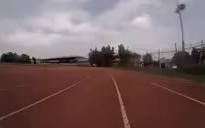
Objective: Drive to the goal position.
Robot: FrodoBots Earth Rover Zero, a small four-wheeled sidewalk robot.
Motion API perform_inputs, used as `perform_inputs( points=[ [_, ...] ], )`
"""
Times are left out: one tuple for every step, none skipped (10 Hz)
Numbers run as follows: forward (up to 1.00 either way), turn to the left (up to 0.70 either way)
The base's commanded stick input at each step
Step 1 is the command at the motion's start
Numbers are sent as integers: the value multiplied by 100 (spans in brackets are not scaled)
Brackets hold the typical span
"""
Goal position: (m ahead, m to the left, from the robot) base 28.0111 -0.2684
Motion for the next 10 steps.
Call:
perform_inputs(
  points=[
    [45, 0],
    [45, 0],
    [45, 0],
    [45, 0],
    [45, 0],
    [45, 0],
    [45, 0],
    [45, 0],
    [45, 0],
    [45, 0]
  ],
)
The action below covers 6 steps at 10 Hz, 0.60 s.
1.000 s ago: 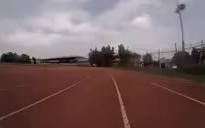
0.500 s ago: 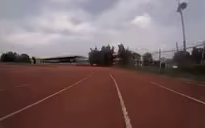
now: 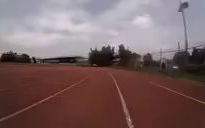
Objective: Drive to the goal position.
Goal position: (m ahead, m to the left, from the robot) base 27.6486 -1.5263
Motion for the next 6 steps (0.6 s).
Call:
perform_inputs(
  points=[
    [45, 0],
    [45, 0],
    [45, 0],
    [45, 0],
    [45, 0],
    [45, 0]
  ],
)
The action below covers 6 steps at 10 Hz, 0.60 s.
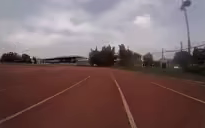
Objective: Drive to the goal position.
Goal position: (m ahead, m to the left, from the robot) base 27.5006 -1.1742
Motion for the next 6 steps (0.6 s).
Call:
perform_inputs(
  points=[
    [45, 0],
    [45, 0],
    [45, 0],
    [45, 0],
    [45, 0],
    [45, 0]
  ],
)
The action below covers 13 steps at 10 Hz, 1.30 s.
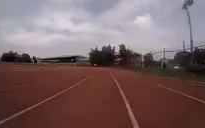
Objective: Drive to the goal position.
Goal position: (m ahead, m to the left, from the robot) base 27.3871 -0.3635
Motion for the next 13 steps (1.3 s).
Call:
perform_inputs(
  points=[
    [45, 0],
    [45, 0],
    [45, 0],
    [45, 0],
    [45, 0],
    [45, 0],
    [45, 0],
    [45, 0],
    [45, 0],
    [45, 0],
    [45, 0],
    [45, 0],
    [45, 0]
  ],
)
